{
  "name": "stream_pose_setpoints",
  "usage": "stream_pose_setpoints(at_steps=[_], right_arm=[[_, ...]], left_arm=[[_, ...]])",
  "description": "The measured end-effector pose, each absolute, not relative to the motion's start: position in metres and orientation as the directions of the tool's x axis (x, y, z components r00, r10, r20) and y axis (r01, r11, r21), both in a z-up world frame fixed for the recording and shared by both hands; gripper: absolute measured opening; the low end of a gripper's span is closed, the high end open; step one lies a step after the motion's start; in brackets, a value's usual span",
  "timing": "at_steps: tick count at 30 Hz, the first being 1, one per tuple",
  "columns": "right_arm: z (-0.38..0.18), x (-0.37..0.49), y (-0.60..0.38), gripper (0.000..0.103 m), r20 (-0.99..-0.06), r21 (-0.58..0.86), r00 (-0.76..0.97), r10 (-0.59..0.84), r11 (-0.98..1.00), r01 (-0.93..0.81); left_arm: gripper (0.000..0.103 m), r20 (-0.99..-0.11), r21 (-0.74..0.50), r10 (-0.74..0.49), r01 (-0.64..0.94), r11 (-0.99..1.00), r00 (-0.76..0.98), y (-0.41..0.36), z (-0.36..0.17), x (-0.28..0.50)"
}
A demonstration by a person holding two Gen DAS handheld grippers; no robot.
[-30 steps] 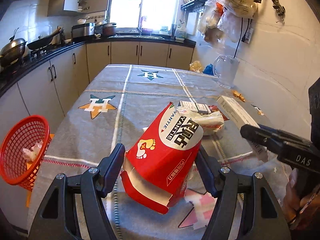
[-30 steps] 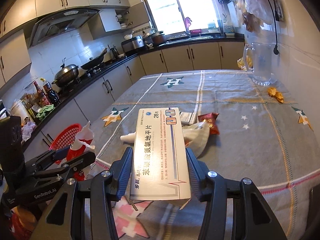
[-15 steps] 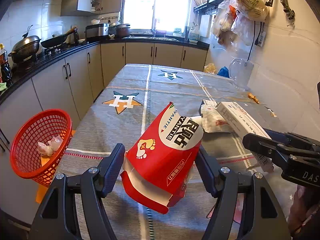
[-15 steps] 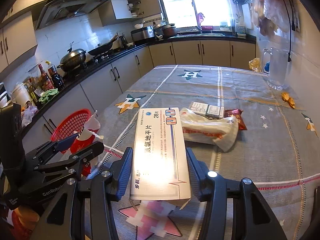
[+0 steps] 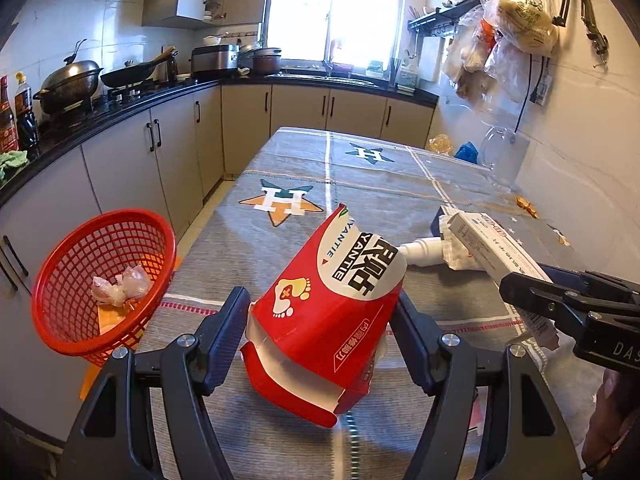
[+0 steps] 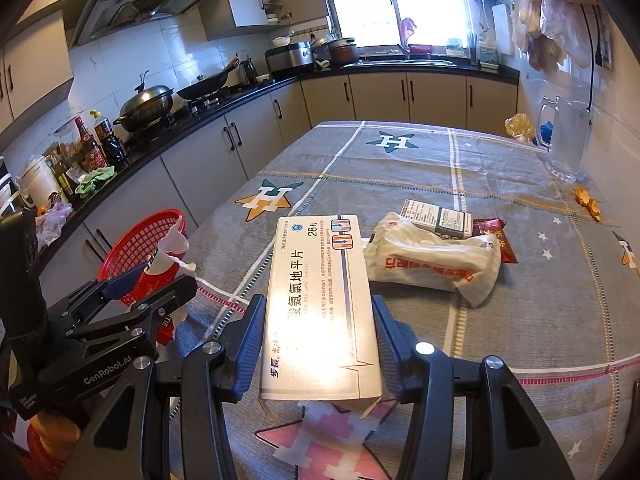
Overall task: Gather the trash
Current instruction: 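Carry the snack bag and the medicine box over the red basket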
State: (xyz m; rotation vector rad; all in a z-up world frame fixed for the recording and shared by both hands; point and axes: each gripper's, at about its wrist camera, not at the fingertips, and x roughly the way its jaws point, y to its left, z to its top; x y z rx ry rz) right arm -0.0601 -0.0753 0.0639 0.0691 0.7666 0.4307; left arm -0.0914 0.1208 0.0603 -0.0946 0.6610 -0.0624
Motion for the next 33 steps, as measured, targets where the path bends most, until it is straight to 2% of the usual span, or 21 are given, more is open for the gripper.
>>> stream_pose_setpoints(at_steps=[20, 27, 33], right_arm=[[0.069, -0.042, -0.024, 0.055, -0.680, 0.212, 0.585, 0.442, 0.883, -0.420], [0.084, -0.035, 0.018, 0.055, -0.670, 0.223, 0.544, 0.504, 0.836, -0.501], [0.090, -0.025, 0.066, 0.055, -0.667, 0.249, 0.485, 0.566, 0.783, -0.570]], left_arm=[[0.069, -0.576, -0.153, -0.037, -0.063, 0.986, 0.816, 0.184, 0.071, -0.098], [0.070, -0.547, -0.166, 0.071, -0.192, 0.967, 0.834, 0.245, 0.086, -0.103], [0.070, -0.557, -0.186, 0.140, -0.287, 0.940, 0.819, 0.295, 0.084, -0.101]])
